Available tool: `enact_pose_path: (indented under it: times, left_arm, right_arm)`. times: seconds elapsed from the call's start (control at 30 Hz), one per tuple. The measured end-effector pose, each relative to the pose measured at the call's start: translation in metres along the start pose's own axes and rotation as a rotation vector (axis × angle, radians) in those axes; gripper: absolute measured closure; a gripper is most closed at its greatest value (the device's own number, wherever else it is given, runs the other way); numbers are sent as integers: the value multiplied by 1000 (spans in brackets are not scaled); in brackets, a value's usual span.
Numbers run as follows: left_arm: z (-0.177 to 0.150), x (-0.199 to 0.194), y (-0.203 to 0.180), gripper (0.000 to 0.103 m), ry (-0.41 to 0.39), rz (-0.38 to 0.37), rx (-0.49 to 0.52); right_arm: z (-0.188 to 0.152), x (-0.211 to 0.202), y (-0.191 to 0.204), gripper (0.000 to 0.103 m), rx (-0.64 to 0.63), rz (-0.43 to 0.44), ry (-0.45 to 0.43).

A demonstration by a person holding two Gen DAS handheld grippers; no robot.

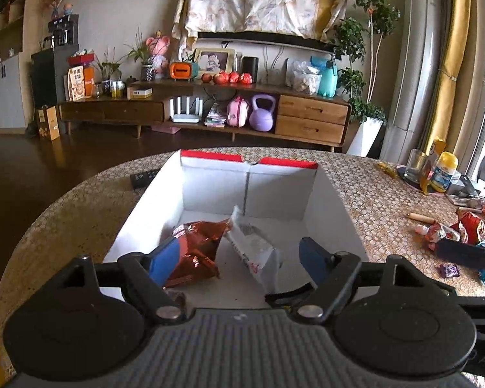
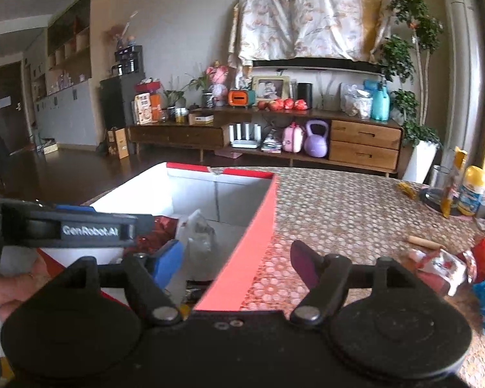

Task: Organize snacks
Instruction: 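Move both open tools back to the snack pile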

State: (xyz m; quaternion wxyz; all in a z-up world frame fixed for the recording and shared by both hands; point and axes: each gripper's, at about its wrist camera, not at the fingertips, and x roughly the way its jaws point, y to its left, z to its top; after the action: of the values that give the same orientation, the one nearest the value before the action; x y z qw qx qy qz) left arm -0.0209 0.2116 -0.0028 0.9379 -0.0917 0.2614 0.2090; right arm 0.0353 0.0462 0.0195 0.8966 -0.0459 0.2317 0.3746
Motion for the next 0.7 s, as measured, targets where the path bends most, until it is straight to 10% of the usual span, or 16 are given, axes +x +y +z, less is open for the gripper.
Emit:
enact_pose_path:
  times: [0.7]
  left_arm:
    - [5,-7,-85,11,-51,-132,112]
  right_arm:
    - [-21,-36,-78,13,132,-177,-43]
